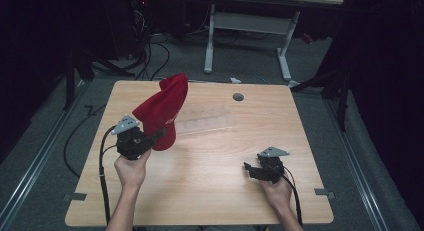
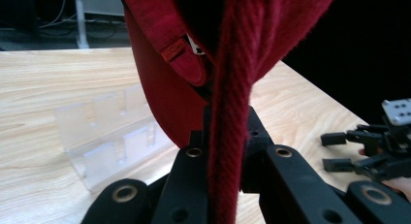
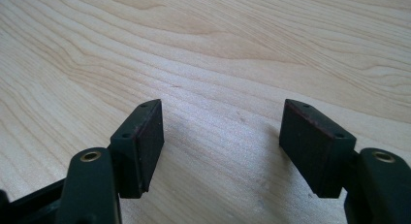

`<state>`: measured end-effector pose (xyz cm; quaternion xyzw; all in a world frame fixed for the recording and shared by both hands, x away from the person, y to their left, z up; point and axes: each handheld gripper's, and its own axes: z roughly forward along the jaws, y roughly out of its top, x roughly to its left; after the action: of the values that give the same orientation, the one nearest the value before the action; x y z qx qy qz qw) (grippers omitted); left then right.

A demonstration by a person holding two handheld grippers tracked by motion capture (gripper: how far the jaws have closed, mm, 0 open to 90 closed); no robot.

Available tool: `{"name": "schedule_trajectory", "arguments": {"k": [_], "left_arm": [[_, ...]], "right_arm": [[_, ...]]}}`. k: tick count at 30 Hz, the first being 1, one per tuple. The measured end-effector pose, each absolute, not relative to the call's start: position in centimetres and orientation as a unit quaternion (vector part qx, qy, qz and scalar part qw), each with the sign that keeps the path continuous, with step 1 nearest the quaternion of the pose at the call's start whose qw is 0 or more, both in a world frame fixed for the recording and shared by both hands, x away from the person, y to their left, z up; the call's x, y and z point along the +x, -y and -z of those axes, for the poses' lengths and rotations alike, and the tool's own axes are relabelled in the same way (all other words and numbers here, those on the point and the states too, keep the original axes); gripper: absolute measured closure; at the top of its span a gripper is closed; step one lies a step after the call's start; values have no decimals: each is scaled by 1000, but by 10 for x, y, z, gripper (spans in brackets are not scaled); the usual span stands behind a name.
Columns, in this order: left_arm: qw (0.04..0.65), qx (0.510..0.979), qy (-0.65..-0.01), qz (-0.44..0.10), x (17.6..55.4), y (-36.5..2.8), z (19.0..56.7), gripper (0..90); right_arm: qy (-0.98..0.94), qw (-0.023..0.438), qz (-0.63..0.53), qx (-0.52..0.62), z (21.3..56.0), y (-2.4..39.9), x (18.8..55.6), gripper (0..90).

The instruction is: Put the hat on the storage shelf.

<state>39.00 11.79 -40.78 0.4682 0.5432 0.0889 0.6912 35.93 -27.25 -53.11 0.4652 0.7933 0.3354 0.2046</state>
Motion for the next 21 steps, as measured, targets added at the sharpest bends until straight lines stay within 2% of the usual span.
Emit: {"name": "schedule_trajectory", "arguments": {"k": [21], "left_arm": [[683, 458, -551, -144, 437, -128, 407, 852]], "right_arm": [[-793, 204, -336, 465, 531, 272, 360, 326]]}}
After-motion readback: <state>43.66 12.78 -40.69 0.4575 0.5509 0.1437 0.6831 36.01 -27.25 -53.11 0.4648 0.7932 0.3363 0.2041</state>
